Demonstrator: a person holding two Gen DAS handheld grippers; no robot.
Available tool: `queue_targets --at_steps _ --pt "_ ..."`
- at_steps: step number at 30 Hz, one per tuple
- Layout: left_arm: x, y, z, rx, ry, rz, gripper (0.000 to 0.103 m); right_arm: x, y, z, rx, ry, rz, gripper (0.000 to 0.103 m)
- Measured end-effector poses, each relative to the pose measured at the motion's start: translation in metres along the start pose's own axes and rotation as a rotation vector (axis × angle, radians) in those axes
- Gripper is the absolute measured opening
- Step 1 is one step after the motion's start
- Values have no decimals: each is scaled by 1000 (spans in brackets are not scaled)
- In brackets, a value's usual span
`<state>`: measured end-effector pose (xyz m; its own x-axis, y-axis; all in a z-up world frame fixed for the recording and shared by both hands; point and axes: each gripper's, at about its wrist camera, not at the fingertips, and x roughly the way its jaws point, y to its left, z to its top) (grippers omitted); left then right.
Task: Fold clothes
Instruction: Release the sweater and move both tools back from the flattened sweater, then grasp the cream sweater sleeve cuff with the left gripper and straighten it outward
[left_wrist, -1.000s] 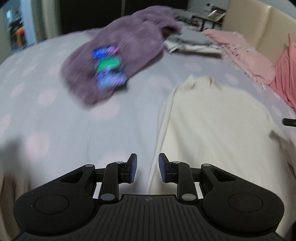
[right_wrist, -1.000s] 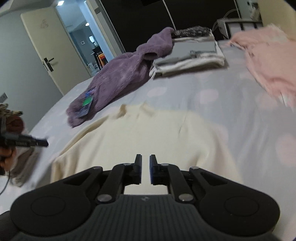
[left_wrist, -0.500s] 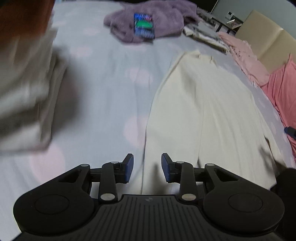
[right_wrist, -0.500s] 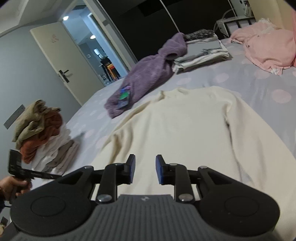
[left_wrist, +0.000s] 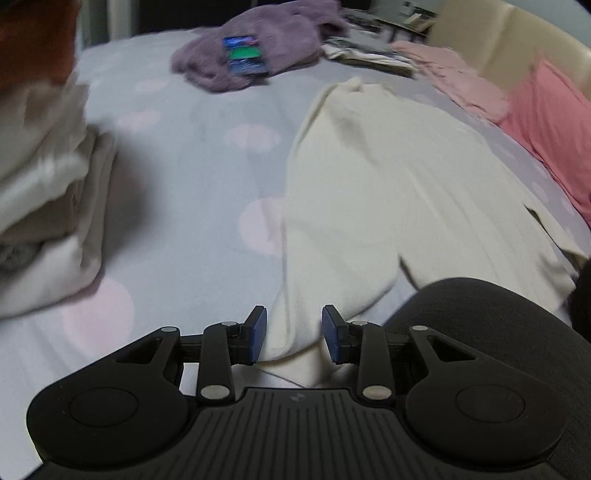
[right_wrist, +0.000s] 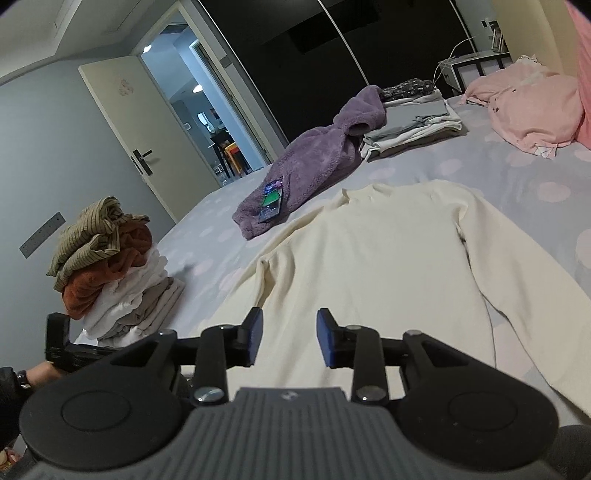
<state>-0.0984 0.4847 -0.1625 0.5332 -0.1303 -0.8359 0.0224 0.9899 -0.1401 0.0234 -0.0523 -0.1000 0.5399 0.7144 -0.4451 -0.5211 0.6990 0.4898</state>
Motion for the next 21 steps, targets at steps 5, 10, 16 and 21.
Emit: queue_targets --at_steps 5,10,16,21 --pt "15 9 9 -35 146 28 6 4 0 0 9 -4 -14 35" --pt "-16 30 30 -190 -19 -114 5 4 2 -1 9 -1 -24 36" --pt "-62 81 44 -450 -239 141 5 9 2 -2 8 22 -36 37" --pt "-38 83 49 -400 -184 324 6 16 3 -4 -2 58 -44 37"
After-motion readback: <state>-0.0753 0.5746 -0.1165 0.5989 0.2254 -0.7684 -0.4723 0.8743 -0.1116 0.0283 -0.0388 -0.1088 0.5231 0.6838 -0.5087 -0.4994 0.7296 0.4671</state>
